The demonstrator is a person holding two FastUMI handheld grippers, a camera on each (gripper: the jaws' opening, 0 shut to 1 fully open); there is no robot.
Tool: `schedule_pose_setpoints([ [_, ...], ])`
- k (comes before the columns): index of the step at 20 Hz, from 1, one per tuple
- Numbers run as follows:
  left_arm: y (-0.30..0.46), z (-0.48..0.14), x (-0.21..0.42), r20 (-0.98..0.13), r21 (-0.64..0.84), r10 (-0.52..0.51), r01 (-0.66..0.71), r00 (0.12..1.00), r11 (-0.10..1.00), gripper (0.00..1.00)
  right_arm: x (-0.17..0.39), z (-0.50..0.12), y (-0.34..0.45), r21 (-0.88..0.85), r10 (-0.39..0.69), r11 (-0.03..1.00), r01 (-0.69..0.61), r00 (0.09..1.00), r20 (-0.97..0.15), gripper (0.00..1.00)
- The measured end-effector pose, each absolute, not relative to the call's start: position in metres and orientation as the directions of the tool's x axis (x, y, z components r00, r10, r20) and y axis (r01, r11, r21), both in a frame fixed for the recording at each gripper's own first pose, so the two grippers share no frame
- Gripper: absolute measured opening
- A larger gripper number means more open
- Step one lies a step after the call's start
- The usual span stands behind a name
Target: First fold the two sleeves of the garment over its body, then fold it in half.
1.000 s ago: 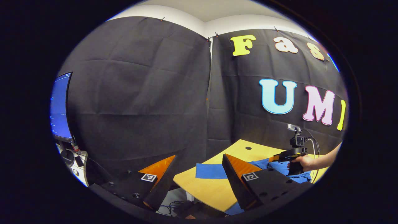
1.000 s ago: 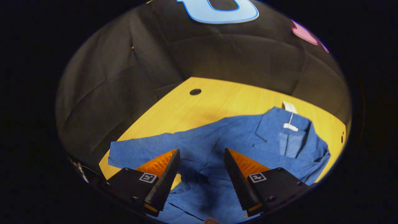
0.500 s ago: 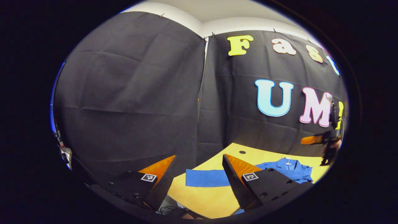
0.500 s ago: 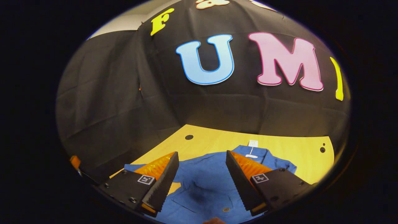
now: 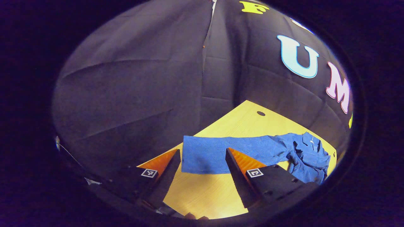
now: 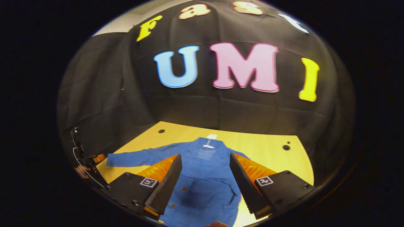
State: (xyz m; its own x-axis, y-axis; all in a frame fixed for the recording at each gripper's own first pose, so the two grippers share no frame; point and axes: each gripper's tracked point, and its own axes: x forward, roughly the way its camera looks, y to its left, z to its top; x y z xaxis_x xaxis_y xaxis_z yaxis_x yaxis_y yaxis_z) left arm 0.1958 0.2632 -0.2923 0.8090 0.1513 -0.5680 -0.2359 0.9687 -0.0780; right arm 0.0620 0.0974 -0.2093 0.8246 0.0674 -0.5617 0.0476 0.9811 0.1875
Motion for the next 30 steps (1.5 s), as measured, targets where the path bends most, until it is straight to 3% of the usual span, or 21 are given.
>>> schedule_pose_setpoints([
  [4,0.258,-0.305,0.216,-0.609,0.025,0.207,-0.242,0.766,0.970,0.85,0.032,-0.215,0.041,0.175,-0.050,0.965,0.196,0.791,-0.609,0.97],
  [7,0.255,-0.328,0.220,-0.653,-0.001,0.212,-0.281,0.727,0.960,0.85,0.022,-0.218,0.015,0.181,-0.113,0.942,0.283,0.775,-0.621,0.97],
  [9,0.271,-0.352,0.214,-0.705,0.005,0.239,-0.333,0.668,0.943,0.85,0.016,-0.220,0.014,0.190,-0.125,0.932,0.307,0.767,-0.629,0.97],
  [10,0.273,-0.348,0.222,-0.659,0.037,0.263,-0.319,0.704,0.947,0.84,0.015,-0.221,0.016,0.197,-0.117,0.931,0.307,0.764,-0.635,0.97],
  [13,0.273,-0.349,0.222,-0.676,0.048,0.230,-0.269,0.700,0.962,0.84,0.012,-0.224,0.023,0.220,-0.094,0.927,0.303,0.757,-0.647,0.97],
  [16,0.267,-0.348,0.225,-0.723,0.035,0.220,-0.284,0.654,0.958,0.65,0.009,-0.227,0.033,0.247,-0.070,0.921,0.300,0.752,-0.655,0.97],
  [20,0.261,-0.339,0.234,-0.784,-0.074,0.149,-0.329,0.603,0.941,0.03,0.005,-0.226,0.039,0.255,-0.046,0.925,0.281,0.749,-0.661,0.97],
  [24,0.254,-0.333,0.234,-0.798,-0.168,0.062,-0.320,0.599,0.933,0.00,0.000,-0.224,0.036,0.257,-0.048,0.924,0.284,0.751,-0.659,0.97],
  [30,0.227,-0.290,0.240,-0.748,-0.231,-0.024,-0.226,0.663,0.946,0.00,-0.010,-0.226,0.029,0.274,-0.046,0.913,0.302,0.744,-0.667,0.97],
])
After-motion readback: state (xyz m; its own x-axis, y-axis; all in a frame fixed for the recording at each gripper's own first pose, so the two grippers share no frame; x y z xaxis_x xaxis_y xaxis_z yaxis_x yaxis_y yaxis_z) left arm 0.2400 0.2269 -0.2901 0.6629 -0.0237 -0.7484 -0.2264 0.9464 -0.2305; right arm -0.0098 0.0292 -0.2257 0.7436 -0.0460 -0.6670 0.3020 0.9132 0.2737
